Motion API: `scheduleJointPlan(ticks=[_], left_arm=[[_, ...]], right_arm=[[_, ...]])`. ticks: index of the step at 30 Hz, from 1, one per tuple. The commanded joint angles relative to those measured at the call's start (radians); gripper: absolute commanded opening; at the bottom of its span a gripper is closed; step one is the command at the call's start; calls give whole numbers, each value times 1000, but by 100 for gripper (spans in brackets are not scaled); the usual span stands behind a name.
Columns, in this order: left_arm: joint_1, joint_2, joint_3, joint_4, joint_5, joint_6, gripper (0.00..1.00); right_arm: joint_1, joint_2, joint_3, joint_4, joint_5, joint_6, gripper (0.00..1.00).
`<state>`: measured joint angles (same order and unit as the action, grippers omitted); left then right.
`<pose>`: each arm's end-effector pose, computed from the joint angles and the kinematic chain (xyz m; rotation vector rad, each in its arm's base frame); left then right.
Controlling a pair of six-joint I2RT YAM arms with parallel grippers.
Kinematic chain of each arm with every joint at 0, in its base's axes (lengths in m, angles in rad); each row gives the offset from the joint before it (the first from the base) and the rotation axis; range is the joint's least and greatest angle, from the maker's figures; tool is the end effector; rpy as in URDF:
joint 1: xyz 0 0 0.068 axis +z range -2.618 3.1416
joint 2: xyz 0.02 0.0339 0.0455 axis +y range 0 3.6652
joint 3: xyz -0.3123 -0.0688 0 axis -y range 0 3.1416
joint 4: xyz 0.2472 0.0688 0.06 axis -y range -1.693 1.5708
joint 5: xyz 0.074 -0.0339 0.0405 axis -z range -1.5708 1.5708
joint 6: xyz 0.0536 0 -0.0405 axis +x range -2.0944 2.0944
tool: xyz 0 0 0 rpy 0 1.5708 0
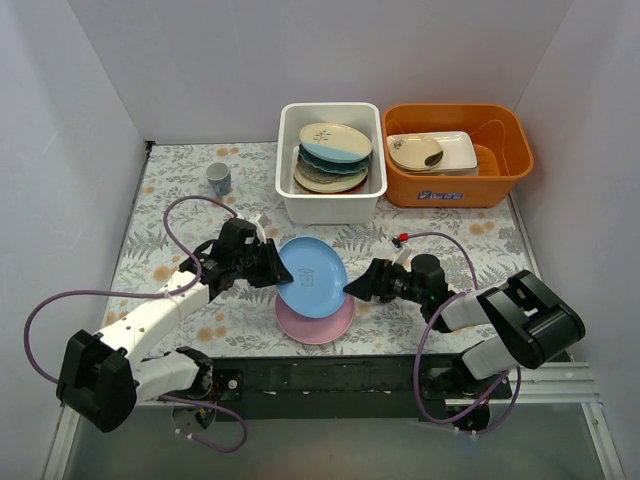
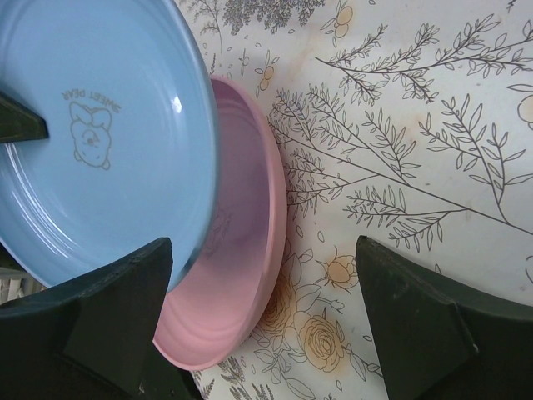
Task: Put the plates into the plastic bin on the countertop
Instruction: Pick up the plate at the center of the board.
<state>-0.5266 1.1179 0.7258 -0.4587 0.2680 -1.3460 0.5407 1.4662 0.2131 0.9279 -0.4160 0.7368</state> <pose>0.1810 -0.1216 0.2608 -0.9610 2.5610 -1.0464 0.1931 0.1412 0.1687 -0.1086 2.0711 1.2254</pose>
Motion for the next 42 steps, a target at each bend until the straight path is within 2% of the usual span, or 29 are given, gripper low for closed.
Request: scheduleJointPlan(ticks=[1,18,24,35,42], left_arm=[[-4,-30,81,5,-15,33,0],[-6,98,331,22,27,91,0],[-4,117,422,-75,-78,145,0],[-4,109,530,-104,-90,179,0],[-4,131,595,-210,-234,235,0]], right_arm=[[2,3,8,-24,29,-17,98],[-4,20,22,-44,29,-13,98],[-8,19,20,-54,29,-16,98],[-13,33,25,-41,17,-16,98],[-56,-32,-21,-49,40,-24,98]])
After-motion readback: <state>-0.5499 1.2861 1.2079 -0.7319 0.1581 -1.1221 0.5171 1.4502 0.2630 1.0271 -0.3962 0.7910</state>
